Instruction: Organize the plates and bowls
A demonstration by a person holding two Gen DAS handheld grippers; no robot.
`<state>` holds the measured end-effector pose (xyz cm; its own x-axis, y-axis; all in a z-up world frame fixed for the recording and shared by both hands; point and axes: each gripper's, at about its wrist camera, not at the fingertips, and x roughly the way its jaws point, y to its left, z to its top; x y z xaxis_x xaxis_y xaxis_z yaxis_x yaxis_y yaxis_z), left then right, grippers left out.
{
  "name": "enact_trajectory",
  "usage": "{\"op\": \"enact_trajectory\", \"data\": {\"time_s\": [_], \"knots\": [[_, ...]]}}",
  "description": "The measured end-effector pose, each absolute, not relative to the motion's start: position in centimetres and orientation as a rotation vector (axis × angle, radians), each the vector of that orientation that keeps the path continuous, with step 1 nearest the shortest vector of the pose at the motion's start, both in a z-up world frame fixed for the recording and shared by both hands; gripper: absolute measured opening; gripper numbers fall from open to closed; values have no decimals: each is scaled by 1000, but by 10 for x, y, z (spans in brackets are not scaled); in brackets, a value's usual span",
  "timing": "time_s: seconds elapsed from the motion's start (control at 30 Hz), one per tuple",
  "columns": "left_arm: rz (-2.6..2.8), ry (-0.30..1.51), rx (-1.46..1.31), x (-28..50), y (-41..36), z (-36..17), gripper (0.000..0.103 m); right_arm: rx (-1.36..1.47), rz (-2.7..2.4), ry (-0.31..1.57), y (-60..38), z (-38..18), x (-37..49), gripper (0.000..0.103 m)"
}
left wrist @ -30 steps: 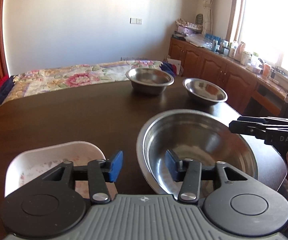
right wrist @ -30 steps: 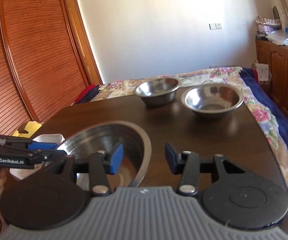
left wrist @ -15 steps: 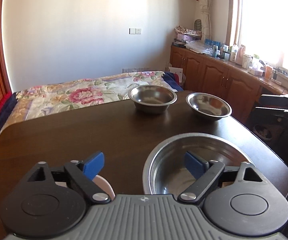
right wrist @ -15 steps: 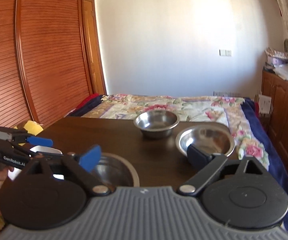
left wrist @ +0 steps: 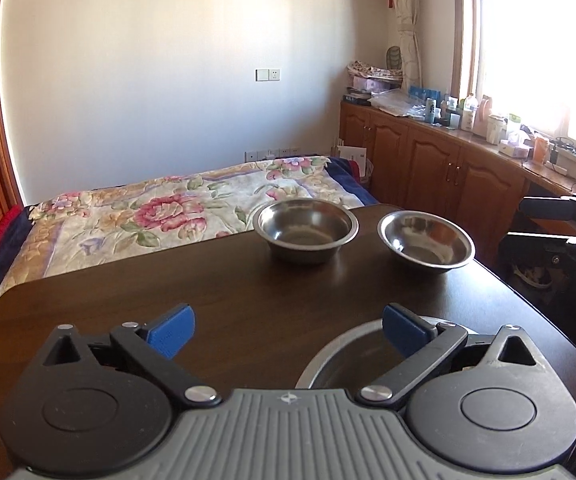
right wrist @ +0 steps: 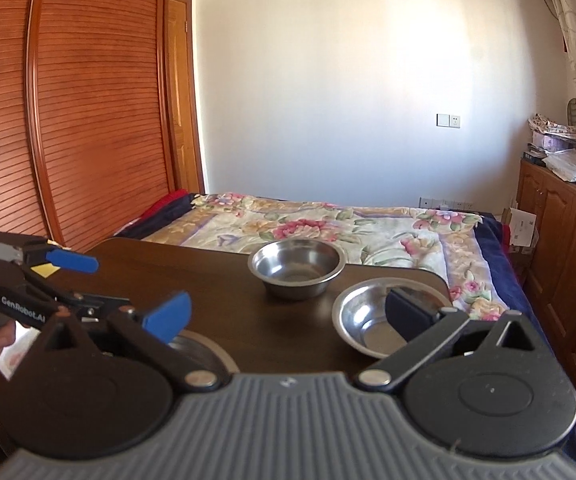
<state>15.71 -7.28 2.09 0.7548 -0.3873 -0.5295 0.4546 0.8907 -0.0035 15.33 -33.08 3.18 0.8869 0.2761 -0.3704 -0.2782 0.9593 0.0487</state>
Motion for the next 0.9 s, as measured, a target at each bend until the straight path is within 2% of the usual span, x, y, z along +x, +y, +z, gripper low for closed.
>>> {"op": "enact_trajectory", "data": {"time_s": [0.6,0.67,0.7,0.8,0.9], "knots": [[-484,556,117,199,-91,21,102,-21,311,416,-340,29,202,102],[-479,563,111,205,-92,21,102,-16,321,429,-340,27,210,97],[-478,563,108,207,-93,21,102,-11,329,439,-341,26,214,88],[-474,572,102,217,-95,21,102,-2,344,463,-341,23,226,85],[-466,575,99,228,-97,20,102,-14,353,486,-340,20,238,74]]}}
